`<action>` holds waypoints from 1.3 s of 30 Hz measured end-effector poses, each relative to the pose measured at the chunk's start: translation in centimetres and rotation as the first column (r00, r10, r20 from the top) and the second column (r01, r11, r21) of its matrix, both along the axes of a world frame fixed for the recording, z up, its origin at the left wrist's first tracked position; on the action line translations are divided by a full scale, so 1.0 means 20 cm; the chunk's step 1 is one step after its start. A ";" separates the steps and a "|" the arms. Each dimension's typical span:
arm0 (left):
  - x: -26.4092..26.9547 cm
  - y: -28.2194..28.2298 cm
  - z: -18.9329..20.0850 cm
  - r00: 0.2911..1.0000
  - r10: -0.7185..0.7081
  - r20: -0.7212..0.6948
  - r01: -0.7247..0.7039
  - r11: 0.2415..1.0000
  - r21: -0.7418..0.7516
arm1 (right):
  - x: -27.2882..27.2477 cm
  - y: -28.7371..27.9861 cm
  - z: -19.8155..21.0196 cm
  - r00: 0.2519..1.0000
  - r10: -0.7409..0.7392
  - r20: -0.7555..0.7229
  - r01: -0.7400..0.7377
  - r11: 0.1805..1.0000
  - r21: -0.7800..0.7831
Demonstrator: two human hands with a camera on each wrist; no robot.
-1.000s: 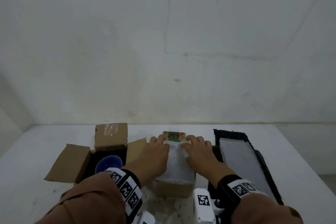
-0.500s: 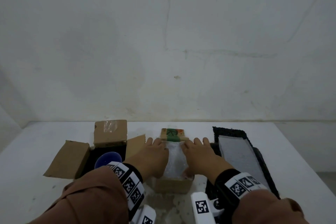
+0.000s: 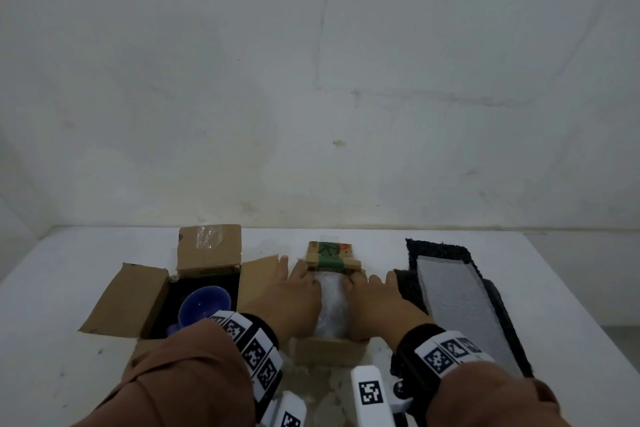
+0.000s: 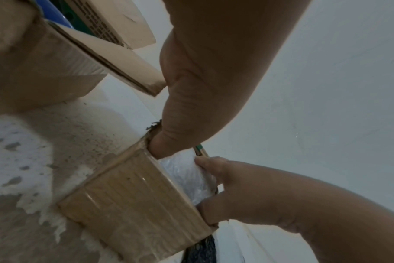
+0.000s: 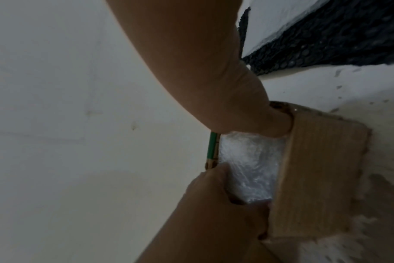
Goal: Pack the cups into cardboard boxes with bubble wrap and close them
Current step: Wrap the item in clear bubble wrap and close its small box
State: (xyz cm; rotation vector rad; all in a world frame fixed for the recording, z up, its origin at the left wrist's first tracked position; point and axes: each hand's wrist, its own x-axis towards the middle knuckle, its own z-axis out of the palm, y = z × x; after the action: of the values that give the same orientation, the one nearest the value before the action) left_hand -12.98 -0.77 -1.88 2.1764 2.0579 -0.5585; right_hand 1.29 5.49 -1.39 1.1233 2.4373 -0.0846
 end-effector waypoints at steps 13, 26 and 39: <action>0.19 0.10 0.09 0.821 0.168 0.546 -0.269 0.957 0.111 | 0.43 0.10 0.02 0.583 -0.557 -0.591 0.360 0.830 -0.426; 0.97 0.23 -0.25 0.031 0.618 0.786 -0.287 0.759 -0.585 | 1.00 0.01 -0.36 0.743 -0.588 -0.319 0.555 0.808 -0.199; 1.11 0.26 -0.24 0.001 0.521 0.854 -0.399 0.783 -0.478 | 1.00 0.02 -0.35 0.690 -0.572 -0.443 0.547 0.813 -0.197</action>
State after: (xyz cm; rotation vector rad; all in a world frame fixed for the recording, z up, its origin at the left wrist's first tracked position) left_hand 9.29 4.42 -6.72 0.9374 1.5850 0.7118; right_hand 21.22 5.82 -8.37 1.9952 2.3557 -0.6984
